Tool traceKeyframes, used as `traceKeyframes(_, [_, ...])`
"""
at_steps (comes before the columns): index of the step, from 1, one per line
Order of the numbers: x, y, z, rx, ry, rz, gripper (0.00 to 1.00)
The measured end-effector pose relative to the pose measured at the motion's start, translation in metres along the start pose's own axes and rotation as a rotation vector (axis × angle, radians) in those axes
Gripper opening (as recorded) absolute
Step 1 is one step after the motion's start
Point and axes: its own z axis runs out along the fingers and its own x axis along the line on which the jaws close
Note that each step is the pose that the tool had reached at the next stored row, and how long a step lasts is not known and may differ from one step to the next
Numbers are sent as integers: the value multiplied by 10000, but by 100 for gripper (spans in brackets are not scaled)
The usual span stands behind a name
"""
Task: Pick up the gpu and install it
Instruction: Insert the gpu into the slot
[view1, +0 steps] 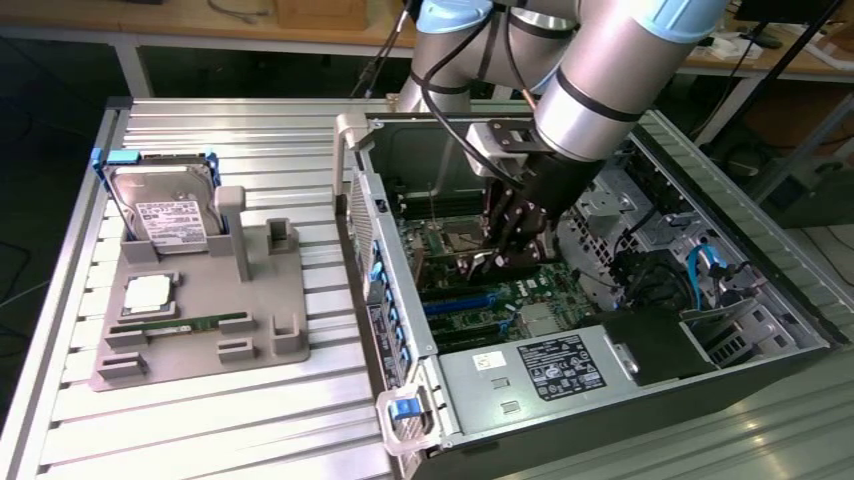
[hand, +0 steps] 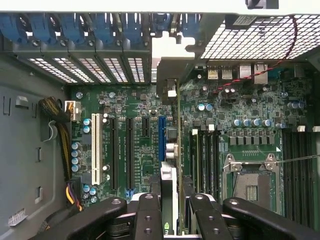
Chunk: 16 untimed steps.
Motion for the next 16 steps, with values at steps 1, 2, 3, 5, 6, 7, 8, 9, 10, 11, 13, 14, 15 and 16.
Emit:
traceKeyframes(1, [0,11,3,0,0,0,27])
traceKeyframes(2, [1,25,8,0,0,0,27])
traceKeyframes(3, [1,38,12,0,0,1,27])
traceKeyframes(5, [1,64,21,0,0,1,27])
traceKeyframes(6, [1,74,25,0,0,1,27])
traceKeyframes(7, [1,75,25,0,1,1,27])
traceKeyframes(8, [1,75,25,0,1,1,27])
traceKeyframes(9, [1,75,25,0,1,1,27])
traceKeyframes(10, [1,75,26,0,1,0,27])
traceKeyframes(11, [1,75,26,0,-1,1,27])
traceKeyframes(13, [5,75,30,2,-4,1,27])
traceKeyframes(14, [8,76,31,1,-2,2,27])
traceKeyframes(15, [12,75,32,0,0,1,27])
traceKeyframes(16, [15,75,35,1,-2,1,27])
